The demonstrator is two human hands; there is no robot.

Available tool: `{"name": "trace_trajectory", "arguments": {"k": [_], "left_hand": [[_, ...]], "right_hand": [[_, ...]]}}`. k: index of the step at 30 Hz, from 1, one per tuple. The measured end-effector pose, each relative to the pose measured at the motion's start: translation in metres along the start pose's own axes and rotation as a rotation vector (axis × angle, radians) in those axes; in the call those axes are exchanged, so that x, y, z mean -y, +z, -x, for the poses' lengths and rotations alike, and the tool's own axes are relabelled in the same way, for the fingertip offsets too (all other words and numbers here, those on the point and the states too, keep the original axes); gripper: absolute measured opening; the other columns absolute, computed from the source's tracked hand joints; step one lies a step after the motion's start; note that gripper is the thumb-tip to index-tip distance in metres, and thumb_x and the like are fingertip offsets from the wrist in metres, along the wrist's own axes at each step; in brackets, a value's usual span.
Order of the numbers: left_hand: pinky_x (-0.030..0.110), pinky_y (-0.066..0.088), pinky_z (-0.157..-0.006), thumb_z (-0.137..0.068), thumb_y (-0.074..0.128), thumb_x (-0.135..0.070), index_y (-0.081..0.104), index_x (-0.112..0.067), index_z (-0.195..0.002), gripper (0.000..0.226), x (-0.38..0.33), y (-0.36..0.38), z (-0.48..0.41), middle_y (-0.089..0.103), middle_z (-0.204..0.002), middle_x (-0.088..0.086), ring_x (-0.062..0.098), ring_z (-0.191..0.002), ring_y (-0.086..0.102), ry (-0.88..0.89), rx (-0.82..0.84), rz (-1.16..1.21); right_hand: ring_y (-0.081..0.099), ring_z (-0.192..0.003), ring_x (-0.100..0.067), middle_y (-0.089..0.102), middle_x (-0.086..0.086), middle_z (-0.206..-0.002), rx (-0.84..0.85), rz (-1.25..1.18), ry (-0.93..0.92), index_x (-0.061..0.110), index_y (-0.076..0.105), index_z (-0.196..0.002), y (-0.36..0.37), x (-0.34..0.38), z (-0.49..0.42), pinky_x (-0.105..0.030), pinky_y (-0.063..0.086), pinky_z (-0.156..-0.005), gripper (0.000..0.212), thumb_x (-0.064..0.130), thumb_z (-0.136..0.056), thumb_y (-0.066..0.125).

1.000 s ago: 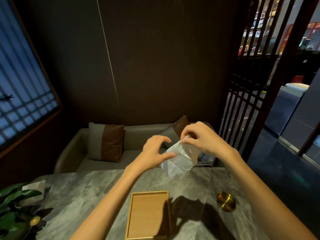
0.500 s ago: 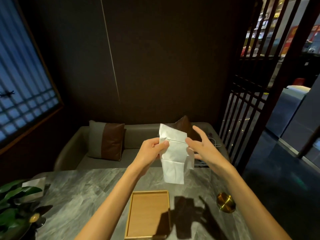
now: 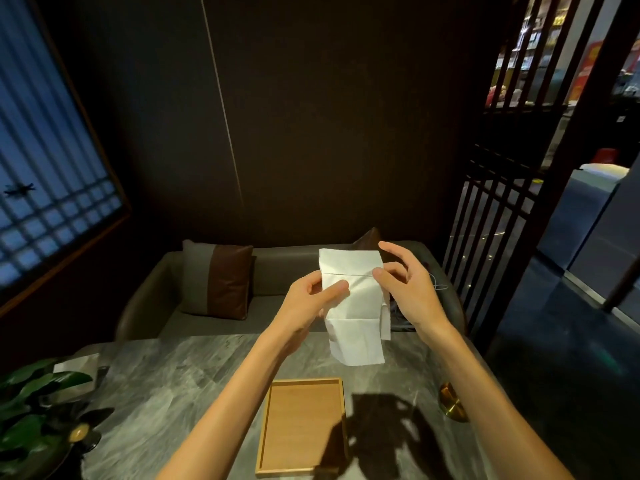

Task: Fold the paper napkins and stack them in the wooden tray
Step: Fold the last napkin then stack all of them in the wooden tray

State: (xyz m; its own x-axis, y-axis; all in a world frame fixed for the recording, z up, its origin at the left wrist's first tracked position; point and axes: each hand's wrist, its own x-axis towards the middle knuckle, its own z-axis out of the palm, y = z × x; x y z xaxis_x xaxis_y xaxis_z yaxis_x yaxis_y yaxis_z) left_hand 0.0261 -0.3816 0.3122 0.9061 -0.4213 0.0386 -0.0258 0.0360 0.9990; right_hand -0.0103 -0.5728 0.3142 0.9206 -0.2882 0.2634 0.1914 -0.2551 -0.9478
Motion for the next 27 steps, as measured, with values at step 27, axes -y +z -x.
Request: {"name": "trace_trajectory", "arguments": {"k": [27], "left_hand": [[0.052, 0.06, -0.081, -0.098, 0.061, -0.024, 0.066, -0.03, -0.119, 0.022, 0.006, 0.007, 0.004, 0.075, -0.11, 0.004, 0.032, -0.098, 0.074, 0.175, -0.024, -0.106]], "right_hand": [[0.075, -0.098, -0.016, 0.077, 0.009, -0.107, 0.138, -0.378, 0.305, 0.048, 0.045, -0.137, -0.002, -0.026, 0.013, -0.033, 0.063, -0.075, 0.066, 0.037, -0.082, 0.079]]}}
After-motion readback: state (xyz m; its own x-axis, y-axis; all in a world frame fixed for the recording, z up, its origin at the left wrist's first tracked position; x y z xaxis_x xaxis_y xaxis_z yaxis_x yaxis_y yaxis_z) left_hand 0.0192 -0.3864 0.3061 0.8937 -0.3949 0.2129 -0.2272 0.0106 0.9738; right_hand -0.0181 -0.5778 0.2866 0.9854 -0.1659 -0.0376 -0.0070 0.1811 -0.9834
